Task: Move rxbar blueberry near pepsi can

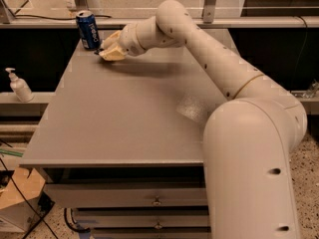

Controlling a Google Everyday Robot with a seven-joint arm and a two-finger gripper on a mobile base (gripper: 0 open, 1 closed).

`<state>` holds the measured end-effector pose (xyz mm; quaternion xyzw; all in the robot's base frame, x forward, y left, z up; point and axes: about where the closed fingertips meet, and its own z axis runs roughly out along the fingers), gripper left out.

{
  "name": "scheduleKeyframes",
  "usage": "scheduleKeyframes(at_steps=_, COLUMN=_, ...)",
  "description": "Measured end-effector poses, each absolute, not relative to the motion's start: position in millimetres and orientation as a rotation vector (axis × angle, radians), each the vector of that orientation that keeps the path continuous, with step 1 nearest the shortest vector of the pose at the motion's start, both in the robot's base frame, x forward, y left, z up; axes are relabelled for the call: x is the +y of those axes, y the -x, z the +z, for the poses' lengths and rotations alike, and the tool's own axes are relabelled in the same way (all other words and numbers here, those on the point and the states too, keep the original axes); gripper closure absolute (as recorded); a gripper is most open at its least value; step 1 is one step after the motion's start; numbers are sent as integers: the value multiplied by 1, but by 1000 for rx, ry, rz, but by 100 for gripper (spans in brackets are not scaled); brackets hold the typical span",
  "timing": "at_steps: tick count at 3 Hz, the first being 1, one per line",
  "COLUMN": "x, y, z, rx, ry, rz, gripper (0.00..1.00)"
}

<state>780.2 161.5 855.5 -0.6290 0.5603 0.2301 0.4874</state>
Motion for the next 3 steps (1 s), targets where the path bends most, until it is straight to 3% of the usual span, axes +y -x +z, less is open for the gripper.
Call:
scheduleKeyframes(at_steps=1, x=159, y=-793, z=852, rx=1390, ry=1498, rz=524, gripper=12)
scheduleKeyframes(at_steps=2, x=162, y=-793, z=850, rx=1389, ry=1500, rz=528, gripper=0)
scheduleKeyframes(at_steps=3, x=162, y=-793, z=850, rx=1389, ry=1500, rz=528, gripper=0)
